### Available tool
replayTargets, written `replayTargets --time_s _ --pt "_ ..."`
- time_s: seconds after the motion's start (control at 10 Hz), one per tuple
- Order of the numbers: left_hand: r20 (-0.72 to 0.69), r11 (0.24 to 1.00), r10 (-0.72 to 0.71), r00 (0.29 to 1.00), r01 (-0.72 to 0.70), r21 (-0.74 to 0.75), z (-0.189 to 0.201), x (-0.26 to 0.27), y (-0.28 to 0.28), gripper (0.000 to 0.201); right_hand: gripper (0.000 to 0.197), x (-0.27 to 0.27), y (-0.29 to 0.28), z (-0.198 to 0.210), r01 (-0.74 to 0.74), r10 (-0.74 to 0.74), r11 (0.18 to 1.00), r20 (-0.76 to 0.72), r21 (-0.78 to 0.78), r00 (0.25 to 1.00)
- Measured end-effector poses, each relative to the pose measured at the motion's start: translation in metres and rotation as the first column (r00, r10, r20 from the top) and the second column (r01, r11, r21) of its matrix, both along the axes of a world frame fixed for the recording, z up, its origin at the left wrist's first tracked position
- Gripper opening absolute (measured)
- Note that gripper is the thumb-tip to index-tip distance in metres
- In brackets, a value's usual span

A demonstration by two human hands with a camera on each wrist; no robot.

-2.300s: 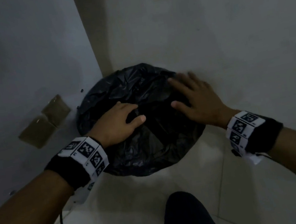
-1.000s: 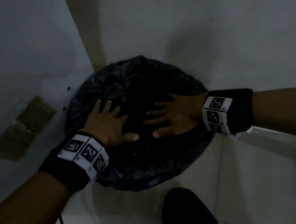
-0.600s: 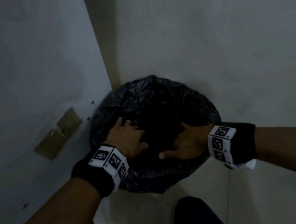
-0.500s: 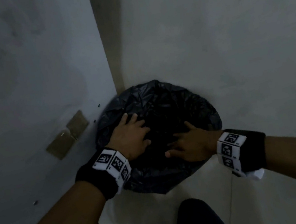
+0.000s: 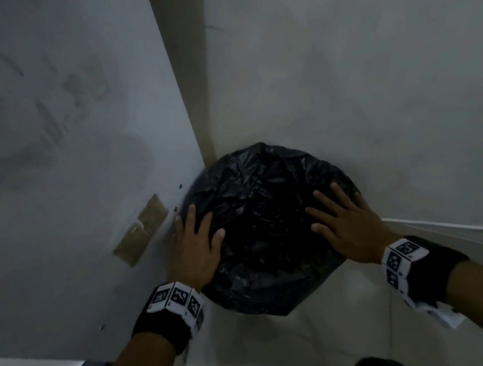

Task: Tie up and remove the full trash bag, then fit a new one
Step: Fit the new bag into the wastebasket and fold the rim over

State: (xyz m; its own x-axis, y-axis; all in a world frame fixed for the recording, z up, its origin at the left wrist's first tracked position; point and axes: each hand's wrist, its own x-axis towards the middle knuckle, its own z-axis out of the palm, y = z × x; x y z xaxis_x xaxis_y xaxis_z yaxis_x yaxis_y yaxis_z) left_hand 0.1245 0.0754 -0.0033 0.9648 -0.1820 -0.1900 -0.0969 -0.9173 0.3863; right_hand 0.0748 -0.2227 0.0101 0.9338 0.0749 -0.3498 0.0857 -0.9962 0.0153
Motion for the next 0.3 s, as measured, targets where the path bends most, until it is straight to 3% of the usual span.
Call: replayTargets --time_s 0.1,0.2,0.3 --pt "-0.122 0.996 -0.027 0.992 0.037 0.078 0.032 -0.008 -0.004 0.059 0.071 -0.012 0.005 0.037 0.054 -0.050 0.996 -0.057 0.065 0.997" --pt "-0.284 0.992 -0.082 0.955 0.104 0.065 0.092 -0.019 -0.015 0.056 0.050 -0.032 0.007 0.107 0.113 -0.105 0.974 -0.049 0.198 0.993" --pt "-0.419 0.985 -0.169 0.892 0.172 -0.030 0.185 -0.042 -0.030 0.049 0.045 -0.058 -0.001 0.206 0.161 -0.171 0.930 0.003 0.332 0.985"
